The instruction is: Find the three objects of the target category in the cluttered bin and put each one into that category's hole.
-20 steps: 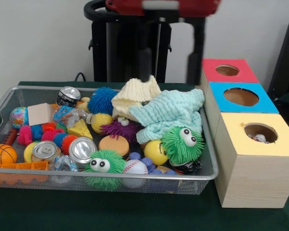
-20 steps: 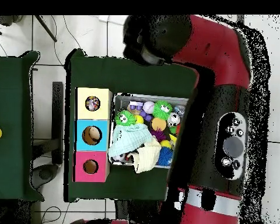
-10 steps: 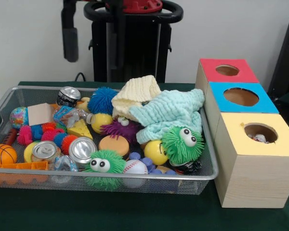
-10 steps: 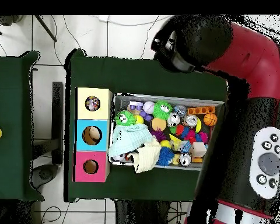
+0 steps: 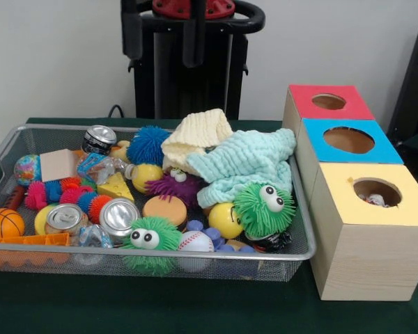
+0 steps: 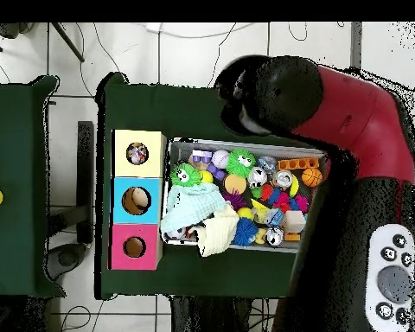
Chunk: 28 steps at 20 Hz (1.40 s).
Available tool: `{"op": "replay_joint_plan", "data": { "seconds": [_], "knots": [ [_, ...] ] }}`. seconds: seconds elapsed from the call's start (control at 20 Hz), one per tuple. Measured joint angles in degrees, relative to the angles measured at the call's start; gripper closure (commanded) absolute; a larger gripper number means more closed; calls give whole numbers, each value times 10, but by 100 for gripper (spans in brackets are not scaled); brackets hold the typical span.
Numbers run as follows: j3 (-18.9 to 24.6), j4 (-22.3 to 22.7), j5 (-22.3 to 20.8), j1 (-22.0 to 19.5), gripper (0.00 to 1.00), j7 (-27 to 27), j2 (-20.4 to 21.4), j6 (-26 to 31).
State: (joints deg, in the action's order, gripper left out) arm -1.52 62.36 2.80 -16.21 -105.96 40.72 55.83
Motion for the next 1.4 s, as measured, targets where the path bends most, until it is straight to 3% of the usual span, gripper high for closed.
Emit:
{"op": "replay_joint_plan", "data": {
  "seconds": [0.3, 0.7, 1.1, 1.4],
  "knots": [
    [38, 51, -17, -4, 0, 0, 22, -54],
    [99, 51, -40, -16, 0, 0, 0, -54],
    [125, 51, -79, -17, 0, 0, -6, -52],
    [141, 31, -107, -17, 0, 0, -10, -18]
  ]
}}
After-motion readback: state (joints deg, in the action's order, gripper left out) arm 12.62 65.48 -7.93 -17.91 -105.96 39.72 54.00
